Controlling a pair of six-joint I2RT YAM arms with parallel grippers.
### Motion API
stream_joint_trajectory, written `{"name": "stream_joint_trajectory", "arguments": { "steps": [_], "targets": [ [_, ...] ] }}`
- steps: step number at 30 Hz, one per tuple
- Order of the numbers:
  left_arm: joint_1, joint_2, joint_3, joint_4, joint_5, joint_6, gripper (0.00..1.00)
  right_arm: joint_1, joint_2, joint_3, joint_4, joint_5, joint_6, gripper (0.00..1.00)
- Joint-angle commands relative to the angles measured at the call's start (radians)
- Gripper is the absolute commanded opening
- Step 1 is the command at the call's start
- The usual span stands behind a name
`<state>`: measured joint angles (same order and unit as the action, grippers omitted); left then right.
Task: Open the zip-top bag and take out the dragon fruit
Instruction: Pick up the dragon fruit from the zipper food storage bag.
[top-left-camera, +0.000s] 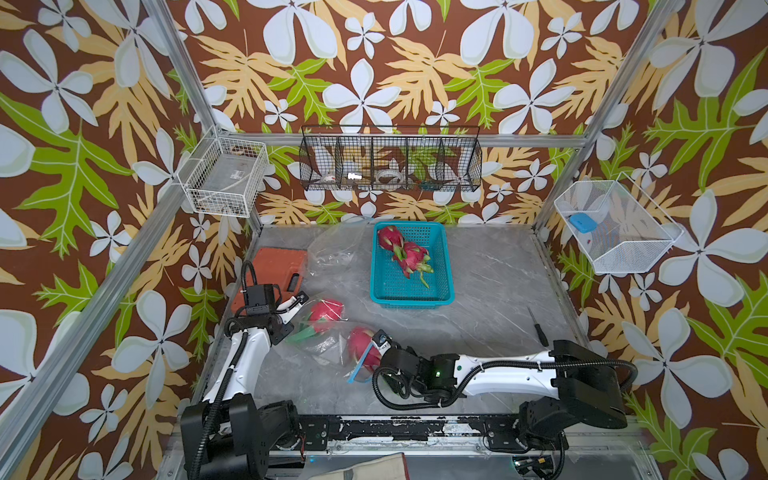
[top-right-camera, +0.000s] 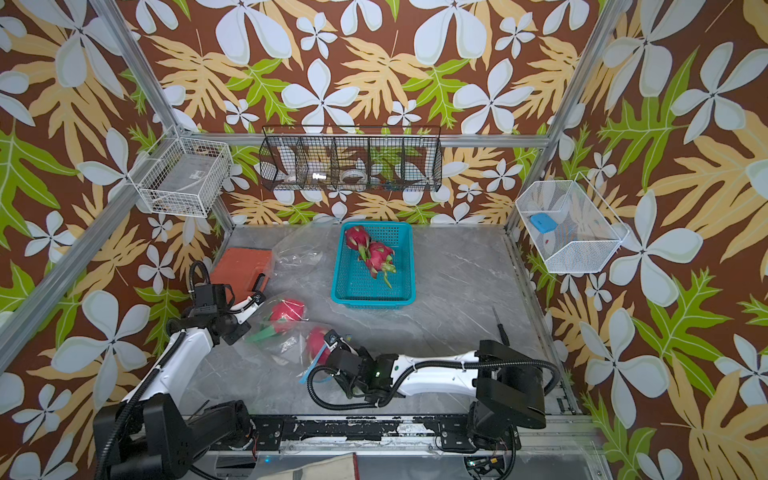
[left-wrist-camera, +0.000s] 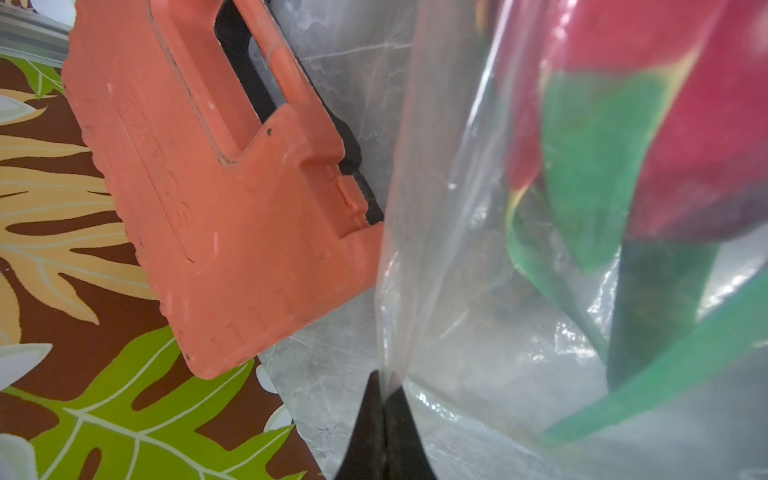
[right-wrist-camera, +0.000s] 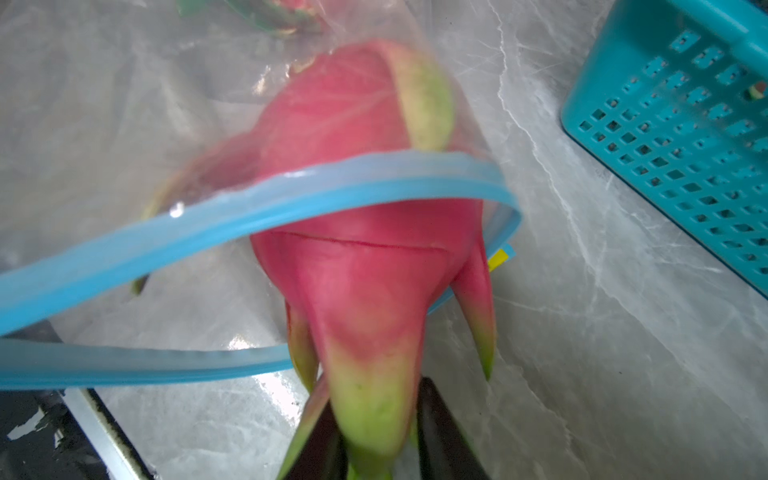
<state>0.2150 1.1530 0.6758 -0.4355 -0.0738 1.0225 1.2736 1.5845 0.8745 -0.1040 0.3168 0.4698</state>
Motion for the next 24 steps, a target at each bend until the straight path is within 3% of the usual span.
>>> {"name": "stream_joint_trajectory", "arguments": {
  "steps": [1, 4, 7, 14, 24],
  "targets": [
    [0.0, -0.002, -0.006, 0.011, 0.004, -0.002, 0.0, -0.008, 0.005, -0.003, 0.042, -0.012, -0.018, 0.19],
    [0.001, -0.004, -0.01, 0.011, 0.006, -0.002, 0.0, -0.025, 0.016, 0.0, 0.065, -0.038, -0.044, 0.2],
    [0.001, -0.004, -0.008, 0.007, 0.008, -0.002, 0.0, -0.051, 0.03, 0.009, 0.078, -0.06, -0.067, 0.31],
    [0.0, -0.006, -0.01, 0.011, 0.005, 0.003, 0.0, -0.056, 0.022, 0.004, 0.122, -0.117, -0.161, 0.0],
    [0.001, 0.004, -0.018, 0.045, -0.012, 0.002, 0.0, -0.056, -0.281, -0.177, 0.024, -0.178, -0.158, 0.0]
  ]
}}
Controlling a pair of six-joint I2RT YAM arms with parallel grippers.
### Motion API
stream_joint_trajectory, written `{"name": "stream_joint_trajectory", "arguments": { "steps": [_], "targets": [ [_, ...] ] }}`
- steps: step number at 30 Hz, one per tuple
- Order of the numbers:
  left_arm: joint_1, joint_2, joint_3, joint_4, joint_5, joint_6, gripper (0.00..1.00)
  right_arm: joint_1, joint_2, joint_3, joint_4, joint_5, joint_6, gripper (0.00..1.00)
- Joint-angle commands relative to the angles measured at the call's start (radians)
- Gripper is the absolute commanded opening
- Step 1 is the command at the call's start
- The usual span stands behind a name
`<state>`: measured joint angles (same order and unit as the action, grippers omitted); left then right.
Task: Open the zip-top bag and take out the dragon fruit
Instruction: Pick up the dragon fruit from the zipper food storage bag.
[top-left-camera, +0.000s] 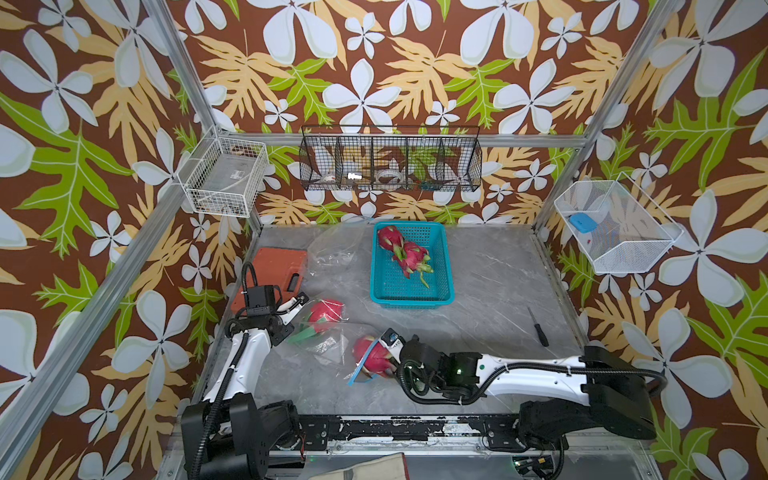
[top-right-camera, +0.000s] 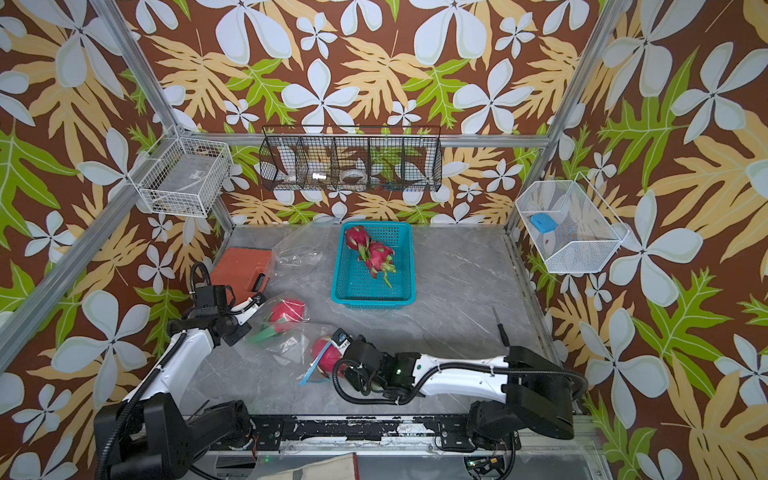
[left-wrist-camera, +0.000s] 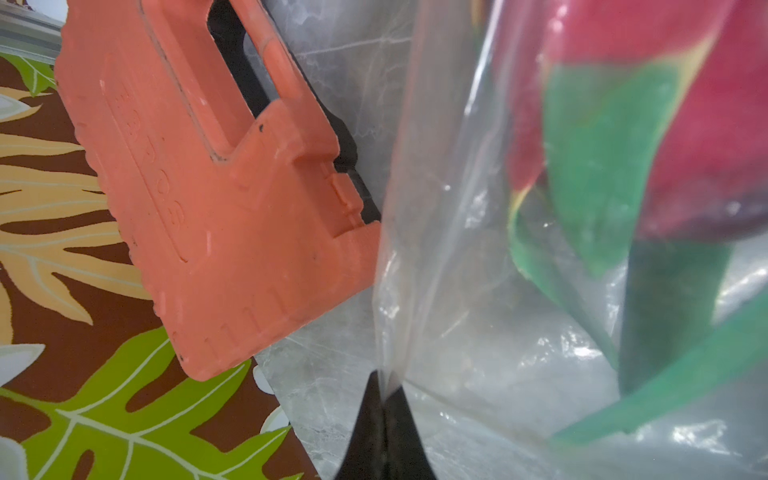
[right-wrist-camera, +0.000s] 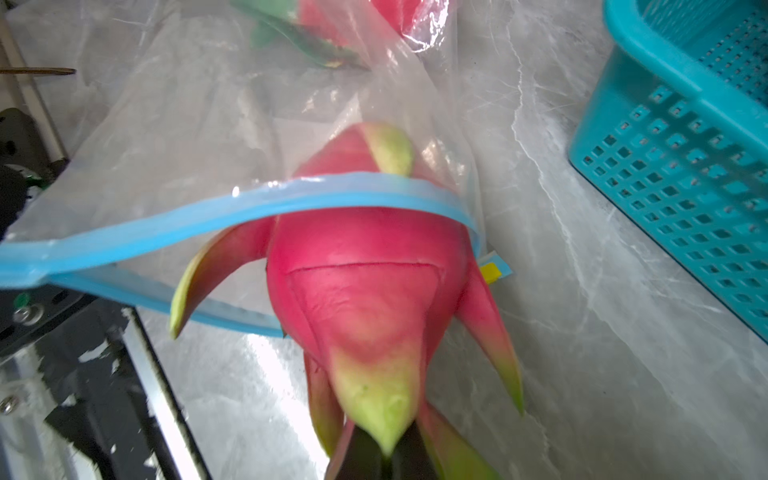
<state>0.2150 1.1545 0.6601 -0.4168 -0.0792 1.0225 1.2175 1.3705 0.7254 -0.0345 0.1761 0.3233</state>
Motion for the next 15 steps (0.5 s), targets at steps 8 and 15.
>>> {"name": "stream_joint_trajectory", "arguments": {
  "steps": [8, 15],
  "targets": [
    [0.0, 0.003, -0.006, 0.026, -0.004, -0.002, 0.0, -0.001, -0.365, -0.047, -0.192, -0.037, -0.032, 0.0],
    [0.0, 0.008, -0.009, 0.023, 0.006, -0.011, 0.0, -0.129, -0.42, 0.092, -0.232, -0.021, -0.08, 0.0]
  ]
}}
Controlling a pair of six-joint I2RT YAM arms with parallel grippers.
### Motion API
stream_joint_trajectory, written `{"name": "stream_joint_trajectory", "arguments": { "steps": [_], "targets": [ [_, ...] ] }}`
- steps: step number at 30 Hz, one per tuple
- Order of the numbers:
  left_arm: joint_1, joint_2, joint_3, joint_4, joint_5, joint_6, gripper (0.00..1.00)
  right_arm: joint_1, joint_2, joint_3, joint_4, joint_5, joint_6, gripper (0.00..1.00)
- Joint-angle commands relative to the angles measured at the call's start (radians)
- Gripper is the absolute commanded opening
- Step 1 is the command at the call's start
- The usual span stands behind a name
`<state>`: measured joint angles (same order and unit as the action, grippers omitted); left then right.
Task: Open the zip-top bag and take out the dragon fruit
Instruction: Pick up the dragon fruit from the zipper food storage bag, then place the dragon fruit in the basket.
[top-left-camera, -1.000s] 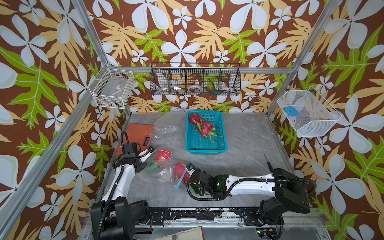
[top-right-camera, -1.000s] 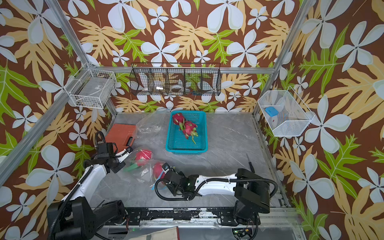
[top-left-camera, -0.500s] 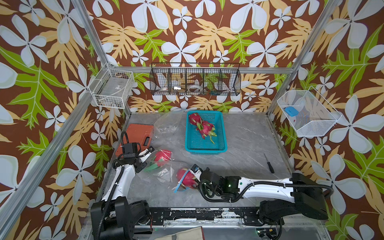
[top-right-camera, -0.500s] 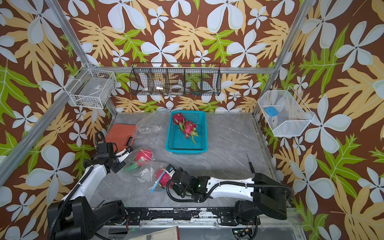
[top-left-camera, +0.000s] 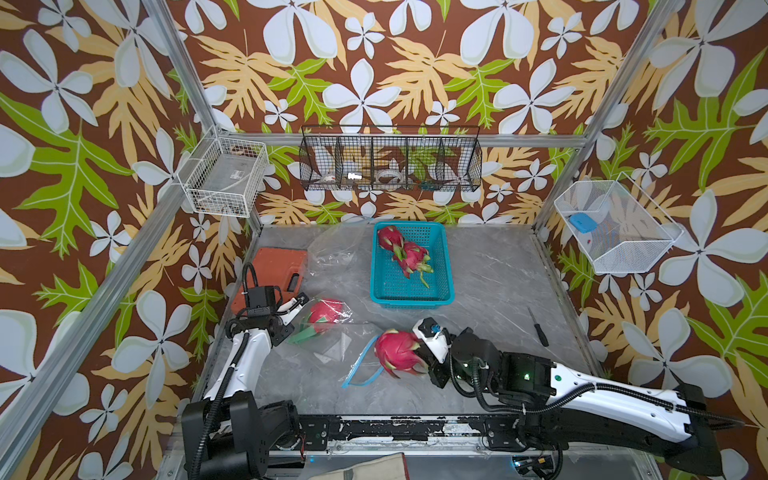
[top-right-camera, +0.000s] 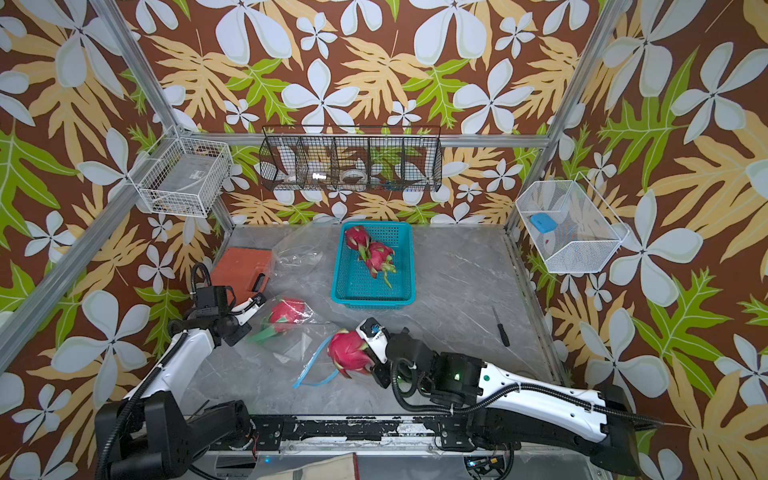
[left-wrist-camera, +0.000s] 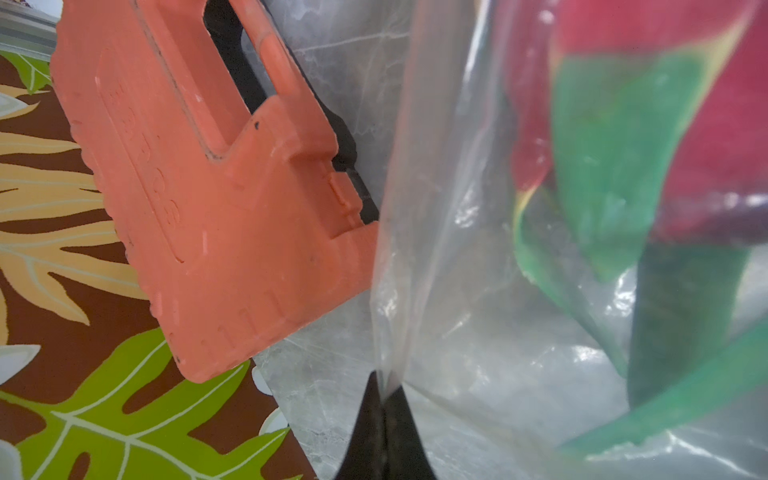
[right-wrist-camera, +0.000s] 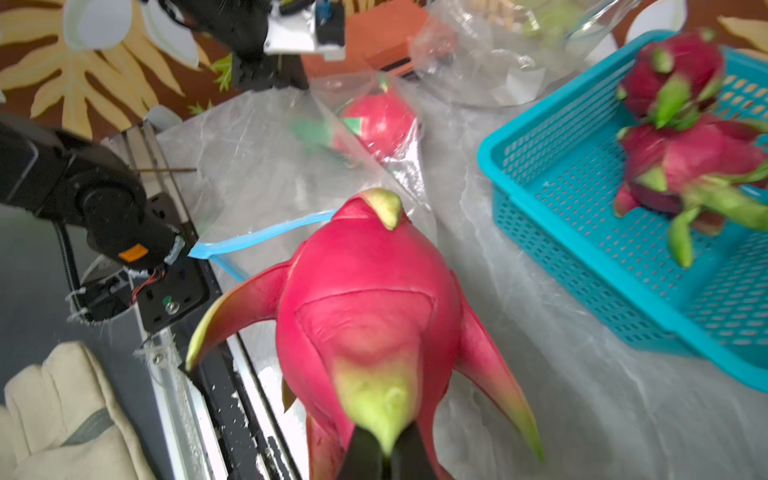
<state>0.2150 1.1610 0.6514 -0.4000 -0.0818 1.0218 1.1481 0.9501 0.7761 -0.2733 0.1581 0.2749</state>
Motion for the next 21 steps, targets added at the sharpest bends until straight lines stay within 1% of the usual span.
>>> {"name": "stream_joint_trajectory", "arguments": {
  "steps": [1, 5, 7, 9, 16, 21],
  "targets": [
    [0.001, 0.0, -0.001, 0.006, 0.011, -0.012, 0.0, -0.103, 0.005, 0.061, 0.016, -0.034, -0.038, 0.0],
    [0.001, -0.003, 0.0, 0.004, 0.016, -0.017, 0.0, -0.286, 0.049, 0.128, 0.104, -0.152, -0.063, 0.0],
    [0.001, -0.006, 0.003, -0.002, 0.016, -0.021, 0.0, -0.375, 0.096, 0.162, 0.169, -0.241, -0.053, 0.0],
    [0.001, -0.008, 0.005, -0.004, 0.02, -0.027, 0.0, -0.446, 0.171, 0.209, 0.219, -0.285, -0.053, 0.0],
    [0.001, -0.032, 0.008, -0.025, 0.036, -0.038, 0.0, -0.559, 0.495, 0.368, 0.337, -0.347, -0.099, 0.0],
    [0.0, -0.041, 0.011, -0.029, 0.038, -0.038, 0.0, -0.571, 0.728, 0.502, 0.342, -0.386, -0.123, 0.0]
  ]
}}
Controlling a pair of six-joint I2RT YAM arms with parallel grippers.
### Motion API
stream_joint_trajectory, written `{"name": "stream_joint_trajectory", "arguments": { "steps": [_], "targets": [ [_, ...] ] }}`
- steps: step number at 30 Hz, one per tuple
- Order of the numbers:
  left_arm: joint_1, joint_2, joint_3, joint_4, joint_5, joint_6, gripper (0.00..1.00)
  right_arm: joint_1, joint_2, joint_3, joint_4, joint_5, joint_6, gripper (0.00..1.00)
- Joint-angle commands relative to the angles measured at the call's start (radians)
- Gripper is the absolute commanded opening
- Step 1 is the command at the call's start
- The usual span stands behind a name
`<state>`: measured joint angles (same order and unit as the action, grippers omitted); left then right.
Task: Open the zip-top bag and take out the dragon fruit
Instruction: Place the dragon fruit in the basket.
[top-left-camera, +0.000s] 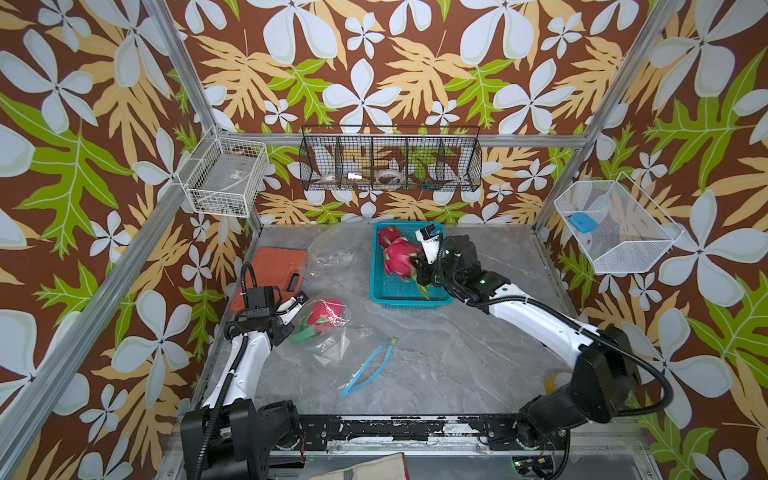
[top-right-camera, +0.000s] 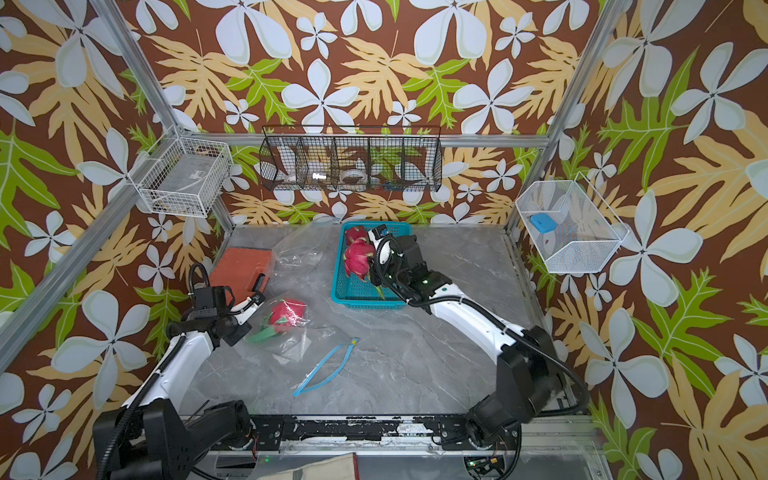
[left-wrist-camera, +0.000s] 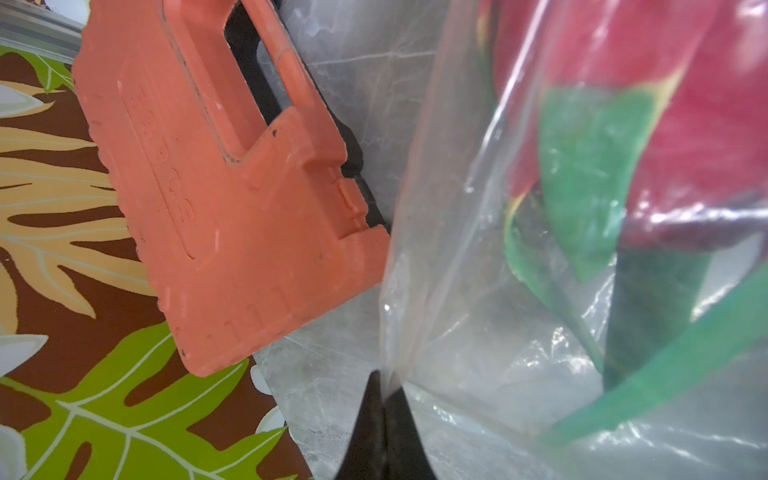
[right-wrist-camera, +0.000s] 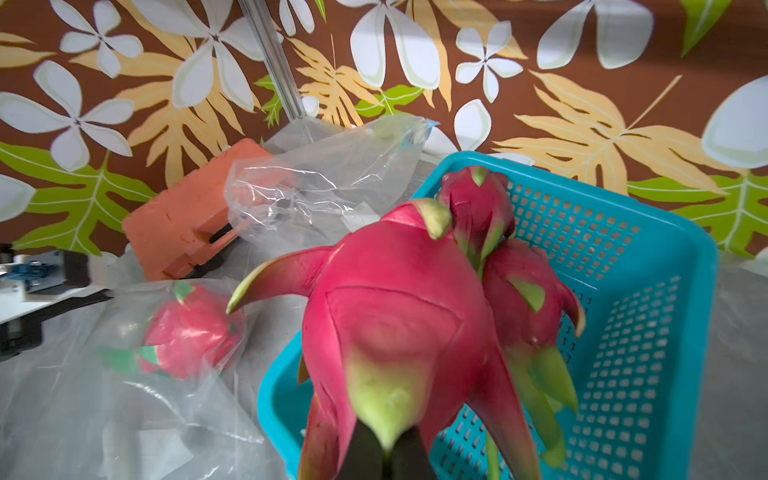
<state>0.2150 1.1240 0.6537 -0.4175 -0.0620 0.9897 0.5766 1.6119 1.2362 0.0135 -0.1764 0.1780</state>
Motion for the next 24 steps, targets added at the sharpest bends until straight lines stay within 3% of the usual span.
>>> {"name": "stream_joint_trajectory", "arguments": {
  "steps": [1, 5, 9, 10, 11, 12, 14, 18, 21, 22, 24],
  "targets": [
    [0.0, -0.006, 0.011, -0.015, 0.02, -0.008, 0.0, -0.002, 0.108, 0.067, 0.052, -0.048, -0.033, 0.0],
    [0.0, -0.019, 0.013, -0.028, 0.023, -0.005, 0.0, -0.019, 0.226, 0.118, 0.055, -0.016, -0.039, 0.0],
    [0.001, -0.033, 0.006, -0.042, 0.042, 0.0, 0.0, -0.023, 0.242, 0.069, 0.118, 0.071, -0.051, 0.0],
    [0.0, -0.036, 0.0, -0.049, 0.05, 0.006, 0.0, -0.021, 0.236, 0.055, 0.128, 0.101, -0.058, 0.06],
    [0.0, -0.038, -0.004, -0.055, 0.058, 0.009, 0.0, -0.017, 0.232, 0.05, 0.125, 0.129, -0.065, 0.17],
    [-0.001, -0.037, -0.009, -0.062, 0.064, 0.014, 0.0, -0.008, 0.226, 0.049, 0.116, 0.156, -0.087, 0.41],
    [-0.002, -0.033, -0.012, -0.069, 0.072, 0.016, 0.0, 0.029, 0.199, 0.042, 0.101, 0.256, -0.163, 1.0],
    [-0.01, -0.022, -0.001, -0.079, 0.092, -0.004, 0.0, 0.098, 0.084, -0.013, 0.161, 0.479, -0.264, 1.0],
    [-0.018, -0.017, 0.001, -0.09, 0.103, -0.011, 0.0, 0.091, -0.035, -0.072, 0.216, 0.536, -0.17, 1.0],
    [-0.021, -0.015, 0.0, -0.09, 0.103, -0.01, 0.0, 0.08, -0.074, -0.08, 0.193, 0.507, -0.123, 1.0],
    [-0.025, -0.011, 0.0, -0.089, 0.103, -0.015, 0.0, 0.033, -0.183, -0.177, 0.266, 0.328, 0.006, 1.0]
  ]
}}
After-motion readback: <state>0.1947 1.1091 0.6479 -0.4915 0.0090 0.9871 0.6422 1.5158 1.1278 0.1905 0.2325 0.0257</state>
